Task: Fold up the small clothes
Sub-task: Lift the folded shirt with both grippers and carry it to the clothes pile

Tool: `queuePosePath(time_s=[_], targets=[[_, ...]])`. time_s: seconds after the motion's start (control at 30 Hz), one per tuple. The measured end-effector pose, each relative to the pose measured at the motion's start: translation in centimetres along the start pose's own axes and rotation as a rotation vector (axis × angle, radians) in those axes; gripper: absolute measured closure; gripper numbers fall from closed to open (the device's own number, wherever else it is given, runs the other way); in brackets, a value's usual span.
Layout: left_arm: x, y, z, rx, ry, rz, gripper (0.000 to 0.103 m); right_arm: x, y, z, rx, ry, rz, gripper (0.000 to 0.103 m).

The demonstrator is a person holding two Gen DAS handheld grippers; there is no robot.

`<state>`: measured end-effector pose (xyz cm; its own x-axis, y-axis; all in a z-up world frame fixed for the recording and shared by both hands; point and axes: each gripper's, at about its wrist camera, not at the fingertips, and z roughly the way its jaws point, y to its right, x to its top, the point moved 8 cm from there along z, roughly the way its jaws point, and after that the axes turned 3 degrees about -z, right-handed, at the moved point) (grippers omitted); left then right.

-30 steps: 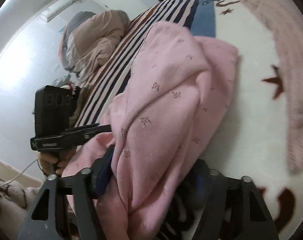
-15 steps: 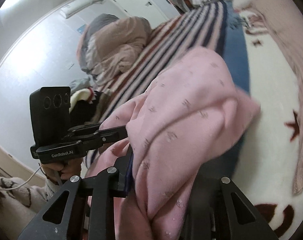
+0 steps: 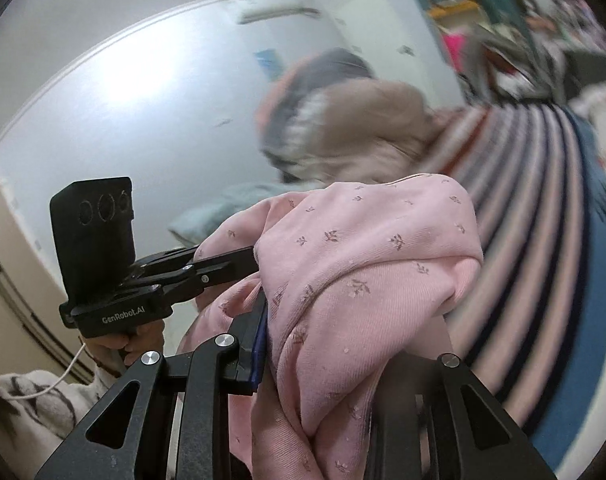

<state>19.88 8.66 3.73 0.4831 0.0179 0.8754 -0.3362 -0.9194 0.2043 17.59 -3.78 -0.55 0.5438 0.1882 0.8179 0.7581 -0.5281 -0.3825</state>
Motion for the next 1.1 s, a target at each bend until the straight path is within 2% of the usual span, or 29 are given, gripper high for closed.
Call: queuePosePath(time_s=[0.27,0.47,0.57,0.73,0.93,0.97,1.1], targets=[[4.8,-10.7,-11.4,0.228,0.14,0.024,0.09,7.6,-10.1,7.7,0.165,0.041,-0.171,0.08],[7.6,-18.0,-16.8,0.393,0.199,0.041,0.09,11.3,-15.5,13.3,0.268,0.034,-0.247,0.081],[8.7,-21.2,-18.3,0.422,0.208,0.03,0.09,13.0,-16.7,15.8,0.297,0.034,-0.268,0.081],[8.7,-26.8,-16.4,0.439,0.145,-0.007,0.09,14.2,-16.9,19.9,0.318,0.01,-0.257,0.081],[4.1,-33.6,-8.9,0.438,-0.03,-0.12,0.087,10.8,-11.5,26.3,0.27,-0.118,-0.167,0.079],[3.5,-34.1,-8.0,0.441,-0.041,-0.132,0.085,10.0,-10.5,27.3,0.266,-0.147,-0.143,0.077],[2.0,-35.7,-6.8,0.44,-0.044,-0.178,0.06,8.0,-7.4,29.2,0.253,-0.19,-0.093,0.067]])
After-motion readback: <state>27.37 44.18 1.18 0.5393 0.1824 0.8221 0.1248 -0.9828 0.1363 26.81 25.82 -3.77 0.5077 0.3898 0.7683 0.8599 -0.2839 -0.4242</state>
